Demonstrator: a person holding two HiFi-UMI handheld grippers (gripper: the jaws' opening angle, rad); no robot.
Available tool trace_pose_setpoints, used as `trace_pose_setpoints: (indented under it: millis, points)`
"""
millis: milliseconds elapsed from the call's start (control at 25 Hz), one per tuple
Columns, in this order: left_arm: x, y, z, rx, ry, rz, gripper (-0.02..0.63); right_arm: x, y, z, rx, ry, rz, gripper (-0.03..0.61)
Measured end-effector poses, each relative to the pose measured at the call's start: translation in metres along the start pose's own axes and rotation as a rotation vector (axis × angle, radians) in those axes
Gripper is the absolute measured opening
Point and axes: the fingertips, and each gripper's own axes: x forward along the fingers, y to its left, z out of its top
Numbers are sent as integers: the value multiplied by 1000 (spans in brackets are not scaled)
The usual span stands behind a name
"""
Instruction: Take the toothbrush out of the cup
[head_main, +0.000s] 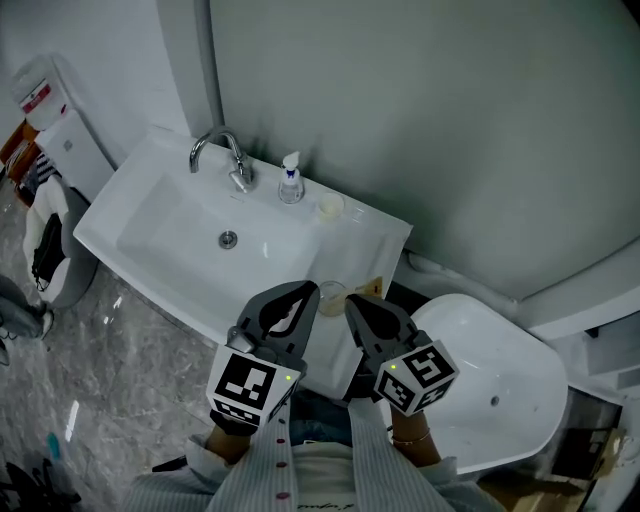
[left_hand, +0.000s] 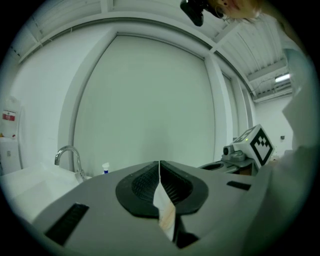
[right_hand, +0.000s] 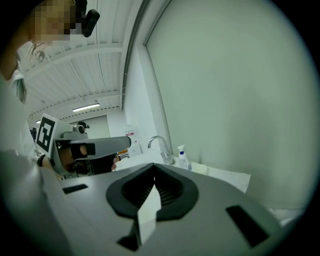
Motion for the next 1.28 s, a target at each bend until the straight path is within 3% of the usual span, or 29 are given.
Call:
trace_pose_setpoints:
  millis: [560, 1280]
  points:
    - [52, -19, -3, 37, 58, -273, 22, -32, -54, 5, 97, -60, -296, 12]
    - [73, -29, -48, 24, 146, -343, 23, -47, -77, -28, 192, -31, -403, 12]
